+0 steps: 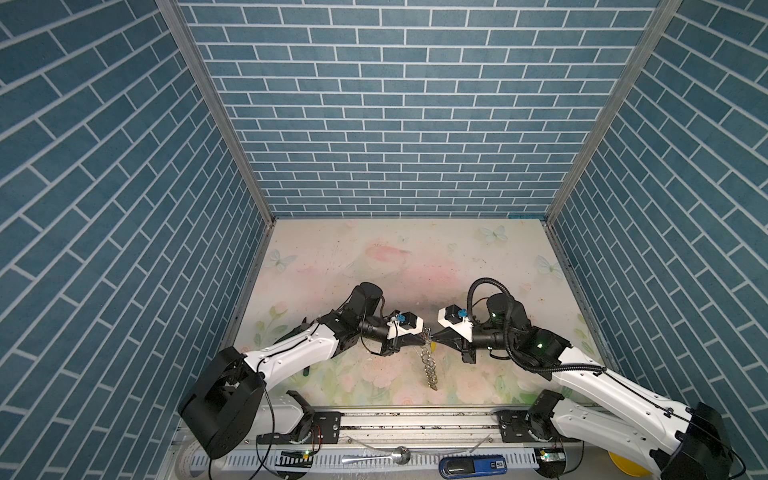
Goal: Put the keys on the keyring
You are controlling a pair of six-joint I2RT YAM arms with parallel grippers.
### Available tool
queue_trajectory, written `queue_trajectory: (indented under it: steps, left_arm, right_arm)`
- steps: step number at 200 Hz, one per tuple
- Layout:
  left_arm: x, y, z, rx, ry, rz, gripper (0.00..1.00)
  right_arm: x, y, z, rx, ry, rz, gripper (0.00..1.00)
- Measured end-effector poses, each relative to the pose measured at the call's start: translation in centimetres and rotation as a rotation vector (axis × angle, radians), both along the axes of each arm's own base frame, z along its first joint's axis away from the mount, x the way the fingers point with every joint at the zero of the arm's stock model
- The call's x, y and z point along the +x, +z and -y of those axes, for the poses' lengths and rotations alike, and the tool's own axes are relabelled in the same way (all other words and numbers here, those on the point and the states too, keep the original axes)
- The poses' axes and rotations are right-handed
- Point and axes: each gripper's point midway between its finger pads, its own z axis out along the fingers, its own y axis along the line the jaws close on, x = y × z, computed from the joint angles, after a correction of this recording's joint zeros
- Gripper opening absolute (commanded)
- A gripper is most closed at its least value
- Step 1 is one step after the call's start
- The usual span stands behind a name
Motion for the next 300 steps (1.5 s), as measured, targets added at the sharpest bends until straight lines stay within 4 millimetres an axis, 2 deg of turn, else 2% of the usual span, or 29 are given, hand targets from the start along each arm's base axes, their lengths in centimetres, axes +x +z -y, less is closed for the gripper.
queue_trajectory:
  steps: [101,183,300]
  left_arm:
    - [-0.17,-0.15,-0.05,-0.005,-0.044,-0.004,0.00]
    - [0.09,-0.21,-0.06,-0.007,-0.055,0.005,0.00]
    - [0.26,-0.23,-0.10,-0.006,-0.052,0.002,0.00]
  right_arm:
    - [-0.25,0.07,0.09,0.001,0.022,0.027,0.00]
    - [0.56,-0.20,0.39,0.007,0.011,0.037,0.00]
    - [-0.17,-0.06,0.23,0.023,0.053,0.015,0.00]
